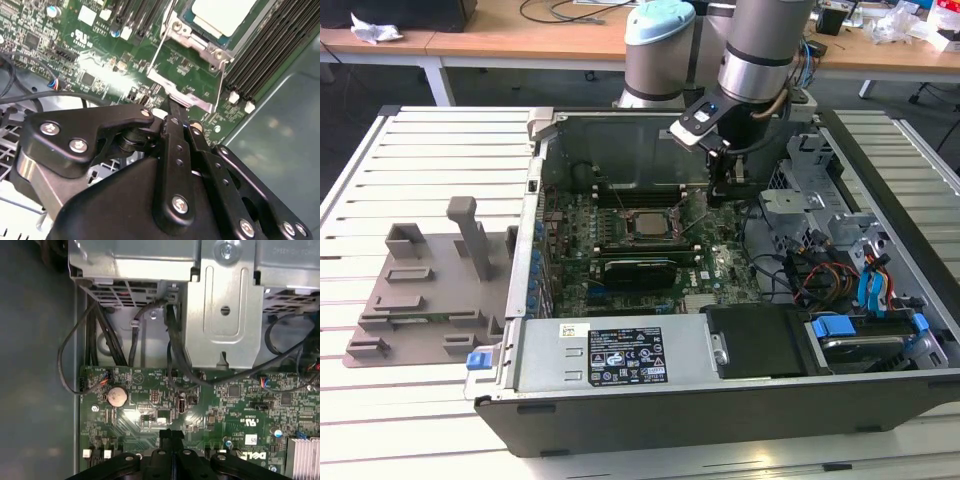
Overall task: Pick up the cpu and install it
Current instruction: 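Close the cpu cover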
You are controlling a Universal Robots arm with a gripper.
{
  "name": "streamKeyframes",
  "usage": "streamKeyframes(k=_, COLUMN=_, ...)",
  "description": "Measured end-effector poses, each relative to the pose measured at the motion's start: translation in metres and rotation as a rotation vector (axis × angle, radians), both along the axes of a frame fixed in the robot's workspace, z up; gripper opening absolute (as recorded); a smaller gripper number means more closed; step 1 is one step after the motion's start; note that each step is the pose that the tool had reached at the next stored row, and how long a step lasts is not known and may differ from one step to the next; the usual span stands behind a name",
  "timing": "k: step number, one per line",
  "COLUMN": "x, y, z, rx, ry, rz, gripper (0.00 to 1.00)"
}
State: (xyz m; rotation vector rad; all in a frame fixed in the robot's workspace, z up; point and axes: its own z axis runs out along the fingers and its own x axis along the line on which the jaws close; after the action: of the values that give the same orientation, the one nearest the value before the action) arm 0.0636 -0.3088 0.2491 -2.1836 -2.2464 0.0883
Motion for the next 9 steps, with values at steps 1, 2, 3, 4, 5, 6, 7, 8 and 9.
streamKeyframes(k=1, x=-0.0016, y=0.0, z=0.0, rx=0.0, ry=0.0, rz=0.0, gripper=0.11)
streamKeyframes(k=2, x=-0.0046, y=0.0, z=0.0, rx=0.0, ry=-0.0001, rz=0.0, gripper=0.11)
streamKeyframes(k=3, x=-0.0072, y=0.0, z=0.0, rx=0.0001, ry=-0.0001, rz=0.0, gripper=0.11)
streamKeyframes(k=4, x=-0.0101, y=0.0, z=0.0, rx=0.0, ry=-0.0001, rz=0.0, gripper=0.11)
streamKeyframes(k=5, x=-0.0137, y=0.0, z=0.0, rx=-0.0001, ry=-0.0001, rz=0.0, gripper=0.11)
streamKeyframes(k=6, x=-0.0172, y=0.0, z=0.0, rx=0.0, ry=0.0, rz=0.0, gripper=0.11)
streamKeyframes(k=7, x=-0.0192, y=0.0, z=0.0, rx=0.0, ry=-0.0001, rz=0.0, gripper=0.11)
streamKeyframes(k=8, x=-0.031, y=0.0, z=-0.0003, rx=0.0001, ry=-0.0001, rz=0.0, gripper=0.11)
streamKeyframes(k=9, x=-0.0475, y=0.0, z=-0.0007, rx=0.0001, ry=-0.0001, rz=0.0, gripper=0.11)
